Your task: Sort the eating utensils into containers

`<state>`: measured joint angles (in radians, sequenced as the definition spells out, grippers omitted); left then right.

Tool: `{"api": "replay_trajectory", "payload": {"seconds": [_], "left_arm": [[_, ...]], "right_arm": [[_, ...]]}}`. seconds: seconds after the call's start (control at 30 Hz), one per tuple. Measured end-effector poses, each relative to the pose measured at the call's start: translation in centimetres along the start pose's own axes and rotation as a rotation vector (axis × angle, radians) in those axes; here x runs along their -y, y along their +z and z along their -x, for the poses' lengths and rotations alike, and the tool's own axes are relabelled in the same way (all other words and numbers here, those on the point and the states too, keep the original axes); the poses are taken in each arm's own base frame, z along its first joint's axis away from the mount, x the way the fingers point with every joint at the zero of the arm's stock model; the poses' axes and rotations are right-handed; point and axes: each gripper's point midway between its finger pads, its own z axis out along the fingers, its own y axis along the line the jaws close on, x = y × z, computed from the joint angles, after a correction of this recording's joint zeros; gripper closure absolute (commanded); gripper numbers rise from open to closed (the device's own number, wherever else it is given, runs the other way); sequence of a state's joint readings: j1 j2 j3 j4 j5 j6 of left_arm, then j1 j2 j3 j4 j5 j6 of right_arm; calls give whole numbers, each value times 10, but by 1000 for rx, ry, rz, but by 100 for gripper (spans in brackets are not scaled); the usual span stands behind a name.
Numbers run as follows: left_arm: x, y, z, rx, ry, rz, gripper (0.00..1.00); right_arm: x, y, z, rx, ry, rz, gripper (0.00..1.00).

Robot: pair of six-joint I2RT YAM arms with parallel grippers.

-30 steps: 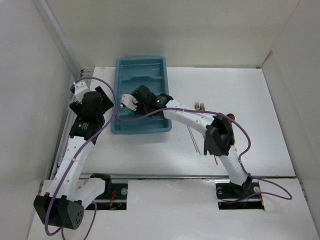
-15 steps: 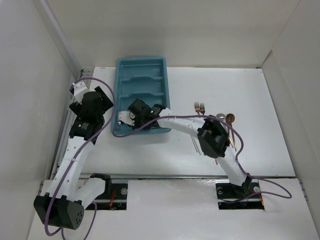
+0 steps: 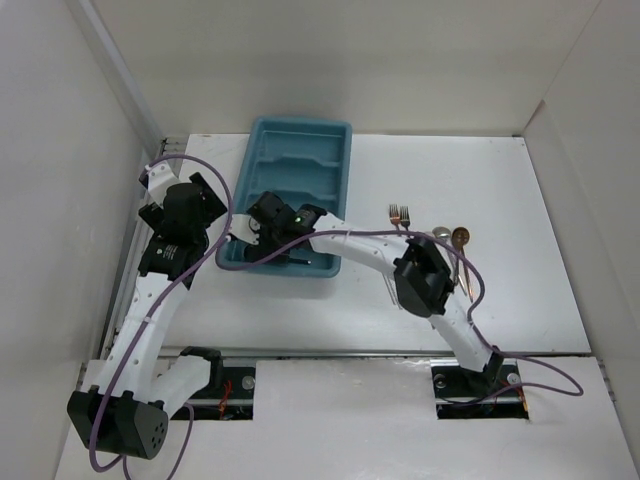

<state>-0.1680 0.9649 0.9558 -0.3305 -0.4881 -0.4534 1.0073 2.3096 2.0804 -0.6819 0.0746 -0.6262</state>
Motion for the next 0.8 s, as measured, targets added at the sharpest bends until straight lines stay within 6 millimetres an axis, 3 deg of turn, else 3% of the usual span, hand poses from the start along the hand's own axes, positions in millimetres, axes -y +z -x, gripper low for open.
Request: {"api": "replay_trajectory", "payload": {"seconds": [0.07, 0.13, 0.23, 0.3, 0.33, 0.43, 0.53, 0.57, 0.63, 0.7, 0.8], "left_arm": [[1, 0, 0, -2, 0, -4, 13], [1, 0, -1, -3, 0, -8, 13], [3, 0, 0, -2, 2, -15, 13], [4, 0, 1, 0, 3, -19, 13], [4, 0, 1, 1, 4, -20, 13], [4, 0, 1, 3, 4, -21, 13], [4, 2, -3, 3, 15, -25, 13], [4, 4, -5, 3, 22, -28, 15], [3, 8, -13, -15, 69, -38, 16], [9, 14, -21, -47, 122, -69, 16], [23, 27, -44, -135, 214, -144, 16]], "right_arm": [[13, -17, 4, -2, 26, -60, 20], [29, -42, 6, 12, 94, -107, 26], [70, -104, -5, 97, 294, -170, 45], [109, -153, -36, 170, 470, -235, 55], [128, -177, -62, 188, 561, -282, 65], [163, -231, -168, 150, 832, -444, 63], [148, -239, -262, 21, 1048, -502, 55], [132, -231, -294, -48, 1119, -490, 49], [96, -219, -344, -177, 1239, -451, 48], [57, -212, -387, -316, 1353, -401, 48], [28, -211, -420, -423, 1458, -369, 56]]}}
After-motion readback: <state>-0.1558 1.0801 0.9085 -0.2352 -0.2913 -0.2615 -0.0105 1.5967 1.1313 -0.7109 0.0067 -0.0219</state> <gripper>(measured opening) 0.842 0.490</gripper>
